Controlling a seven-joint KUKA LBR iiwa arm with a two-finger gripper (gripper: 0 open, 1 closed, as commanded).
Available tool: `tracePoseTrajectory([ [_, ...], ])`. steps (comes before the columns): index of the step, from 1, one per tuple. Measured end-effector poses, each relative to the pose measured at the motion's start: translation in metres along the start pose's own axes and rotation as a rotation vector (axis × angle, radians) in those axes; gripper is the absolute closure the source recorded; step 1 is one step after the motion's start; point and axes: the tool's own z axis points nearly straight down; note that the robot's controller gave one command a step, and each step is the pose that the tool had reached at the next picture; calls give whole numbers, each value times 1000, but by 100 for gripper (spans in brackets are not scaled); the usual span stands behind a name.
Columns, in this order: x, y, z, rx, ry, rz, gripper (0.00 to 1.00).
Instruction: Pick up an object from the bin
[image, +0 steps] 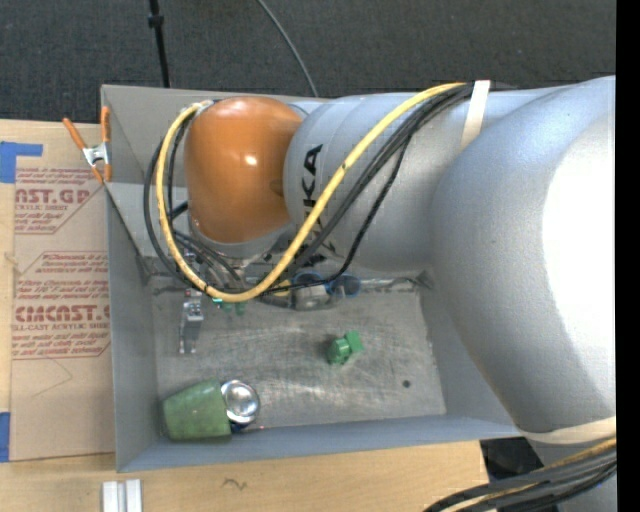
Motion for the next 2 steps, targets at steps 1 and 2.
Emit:
tracePoseTrajectory([
  [1,28,-58,101,-7,-39,-121,0],
  [2,41,-54,89,-8,-76,-463,0],
])
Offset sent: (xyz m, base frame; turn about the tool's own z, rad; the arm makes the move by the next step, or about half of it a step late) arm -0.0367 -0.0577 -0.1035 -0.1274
